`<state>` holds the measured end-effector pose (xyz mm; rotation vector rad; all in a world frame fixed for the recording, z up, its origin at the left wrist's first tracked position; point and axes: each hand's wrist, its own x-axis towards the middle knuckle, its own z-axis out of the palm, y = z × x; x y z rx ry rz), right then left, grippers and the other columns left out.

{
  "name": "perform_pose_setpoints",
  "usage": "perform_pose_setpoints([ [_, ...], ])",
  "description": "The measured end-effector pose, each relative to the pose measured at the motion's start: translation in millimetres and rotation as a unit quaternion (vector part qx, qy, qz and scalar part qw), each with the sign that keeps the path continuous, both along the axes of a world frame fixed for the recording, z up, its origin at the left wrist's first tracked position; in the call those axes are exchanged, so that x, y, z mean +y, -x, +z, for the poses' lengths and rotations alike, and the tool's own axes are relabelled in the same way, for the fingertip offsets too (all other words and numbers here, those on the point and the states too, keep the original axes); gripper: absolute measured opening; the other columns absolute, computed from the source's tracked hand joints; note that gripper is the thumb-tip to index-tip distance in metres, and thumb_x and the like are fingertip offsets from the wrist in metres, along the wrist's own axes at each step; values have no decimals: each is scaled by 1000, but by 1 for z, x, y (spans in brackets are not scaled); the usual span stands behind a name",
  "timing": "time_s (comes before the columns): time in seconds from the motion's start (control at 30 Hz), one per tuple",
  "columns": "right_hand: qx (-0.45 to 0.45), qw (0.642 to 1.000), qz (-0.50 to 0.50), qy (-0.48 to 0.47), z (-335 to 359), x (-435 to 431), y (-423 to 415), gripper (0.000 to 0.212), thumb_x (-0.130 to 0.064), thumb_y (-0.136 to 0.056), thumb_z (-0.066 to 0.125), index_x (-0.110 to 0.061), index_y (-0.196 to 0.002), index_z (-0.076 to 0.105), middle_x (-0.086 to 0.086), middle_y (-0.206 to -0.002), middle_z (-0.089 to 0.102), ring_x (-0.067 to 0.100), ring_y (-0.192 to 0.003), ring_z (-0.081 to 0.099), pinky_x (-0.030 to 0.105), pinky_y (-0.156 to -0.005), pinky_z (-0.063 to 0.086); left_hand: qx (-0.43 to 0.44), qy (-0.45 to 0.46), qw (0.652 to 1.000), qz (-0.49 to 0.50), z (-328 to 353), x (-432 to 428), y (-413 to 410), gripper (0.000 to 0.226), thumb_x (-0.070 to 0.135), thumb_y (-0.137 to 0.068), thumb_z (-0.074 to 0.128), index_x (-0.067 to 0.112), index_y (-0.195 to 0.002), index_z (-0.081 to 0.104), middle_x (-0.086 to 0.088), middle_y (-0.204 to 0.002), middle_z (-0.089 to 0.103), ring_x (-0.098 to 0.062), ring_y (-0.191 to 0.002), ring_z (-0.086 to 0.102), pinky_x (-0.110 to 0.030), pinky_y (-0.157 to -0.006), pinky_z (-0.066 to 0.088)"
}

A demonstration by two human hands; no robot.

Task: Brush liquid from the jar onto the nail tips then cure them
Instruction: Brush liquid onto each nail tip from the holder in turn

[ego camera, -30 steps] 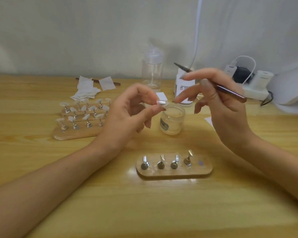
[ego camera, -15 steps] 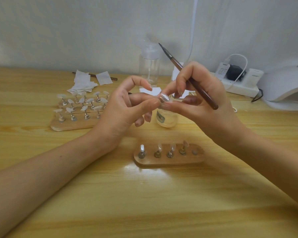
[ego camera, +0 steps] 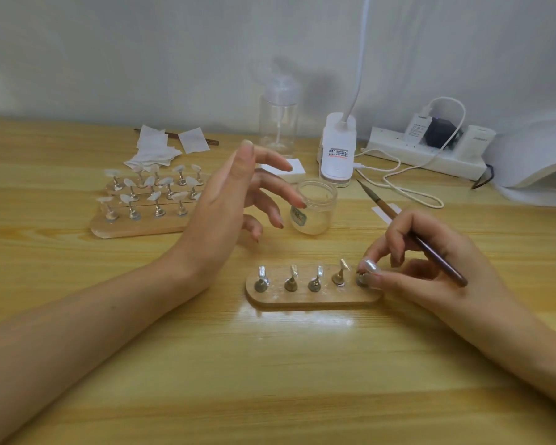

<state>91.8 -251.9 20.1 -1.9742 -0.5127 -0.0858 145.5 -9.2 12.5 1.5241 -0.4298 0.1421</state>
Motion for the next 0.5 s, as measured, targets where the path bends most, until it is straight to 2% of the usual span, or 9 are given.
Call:
perform_pose_setpoints([
  [0.07,4,1000,3,4,-2,1,0,31,-14,-79,78,-17,-79,46,8,-91,69,27,-75,59,49,-65,49,1,5,1000,0,0,0,1,47,46,-107,20,19,-108,59,-4,-86,76,-14,-65,63,-21,-47,44],
  [0.2,4,1000,3,15,-4,0,0,32,-18,-79,77,-19,-79,45,7,-90,70,9,-65,50,37,-57,42,6,13,1000,4,1,1,1,47,47,-106,21,20,-108,59,-4,-85,76,-14,-63,63,-20,-46,44],
  [0.27,-1,1000,4,23,-5,0,-1,33,-18,-78,77,-20,-79,44,7,-90,70,4,-63,50,25,-55,41,10,14,1000,8,1,1,0,46,45,-108,20,20,-108,59,-3,-85,75,-14,-63,63,-20,-46,44],
  [0.33,-17,998,4,54,-6,-2,-1,37,-23,-76,79,-20,-82,43,6,-93,70,-1,-63,53,10,-60,38,12,16,1000,11,0,2,-1,46,44,-109,19,20,-107,59,-3,-85,75,-13,-63,63,-20,-47,43],
  [0.37,-28,996,3,79,-6,-3,-1,42,-27,-75,82,-20,-84,42,3,-97,70,-6,-68,56,8,-64,38,12,19,1000,12,0,3,-1,46,44,-109,19,20,-107,59,-3,-85,75,-13,-63,62,-20,-47,43],
  [0.43,-29,993,3,117,-5,-4,-1,51,-39,-73,87,-26,-86,39,-8,-108,71,-8,-88,60,12,-77,40,12,22,1000,13,0,3,-2,47,45,-109,20,20,-107,59,-3,-85,75,-12,-62,62,-20,-47,43],
  [0.5,-13,992,8,123,-4,-4,0,50,-48,-67,81,-31,-84,37,-16,-113,70,7,-107,62,26,-86,45,12,24,1000,12,-1,3,-2,47,46,-107,21,19,-107,59,-3,-85,75,-12,-62,62,-20,-47,43],
])
